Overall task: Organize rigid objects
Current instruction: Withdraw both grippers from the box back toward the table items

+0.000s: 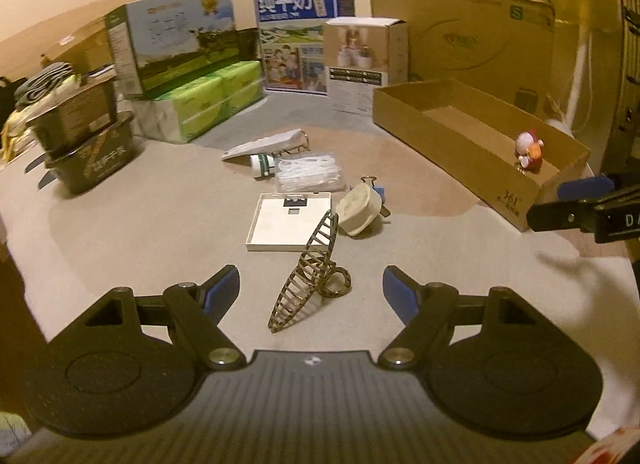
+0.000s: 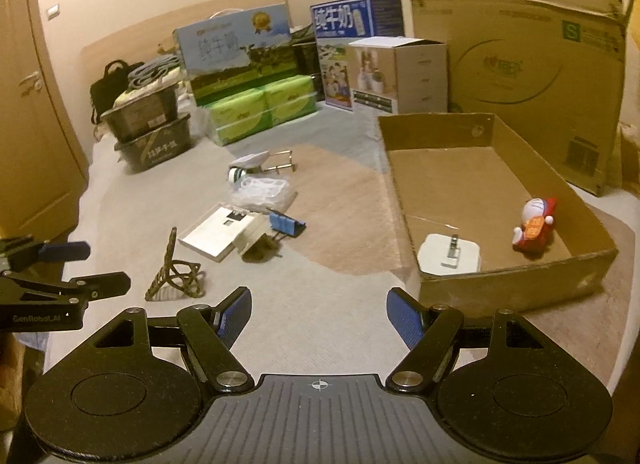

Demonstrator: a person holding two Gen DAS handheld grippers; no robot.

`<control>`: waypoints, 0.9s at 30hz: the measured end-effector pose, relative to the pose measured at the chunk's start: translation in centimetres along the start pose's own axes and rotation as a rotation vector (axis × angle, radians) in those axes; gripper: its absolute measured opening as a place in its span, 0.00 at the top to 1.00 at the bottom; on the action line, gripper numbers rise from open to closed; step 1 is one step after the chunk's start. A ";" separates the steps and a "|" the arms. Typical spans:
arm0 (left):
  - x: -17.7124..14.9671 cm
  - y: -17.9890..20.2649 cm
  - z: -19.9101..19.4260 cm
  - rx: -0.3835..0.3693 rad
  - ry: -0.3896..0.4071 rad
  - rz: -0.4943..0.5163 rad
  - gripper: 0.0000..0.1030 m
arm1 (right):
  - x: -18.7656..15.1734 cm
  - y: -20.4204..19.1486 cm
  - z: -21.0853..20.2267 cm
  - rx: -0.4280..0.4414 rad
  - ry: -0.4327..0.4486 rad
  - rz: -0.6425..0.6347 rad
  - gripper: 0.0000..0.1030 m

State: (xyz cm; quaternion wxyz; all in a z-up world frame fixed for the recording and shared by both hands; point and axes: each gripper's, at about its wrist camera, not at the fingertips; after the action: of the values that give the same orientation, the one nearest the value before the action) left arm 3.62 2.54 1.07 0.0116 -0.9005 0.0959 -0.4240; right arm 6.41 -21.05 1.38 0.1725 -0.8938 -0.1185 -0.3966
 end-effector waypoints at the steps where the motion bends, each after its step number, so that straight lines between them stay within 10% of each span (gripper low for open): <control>1: 0.0 -0.1 0.4 -0.011 -0.005 0.008 0.26 | 0.0 -0.1 0.3 0.002 -0.004 -0.004 0.28; 27: 0.0 -3.1 10.3 -0.223 -0.121 0.168 0.52 | 0.3 -1.0 10.4 0.018 -0.114 -0.028 0.28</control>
State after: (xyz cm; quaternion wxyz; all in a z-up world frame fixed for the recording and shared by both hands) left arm 11.97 4.93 -5.21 -0.0474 -0.9088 0.2167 -0.3533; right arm 13.23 -15.92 -4.68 0.1679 -0.9116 -0.1443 -0.3464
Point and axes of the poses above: each gripper's, at about its wrist camera, not at the fingertips, and z roughly the way its jaws point, y to its right, x to its top, and after that the axes turned 1 degree about z, right-handed
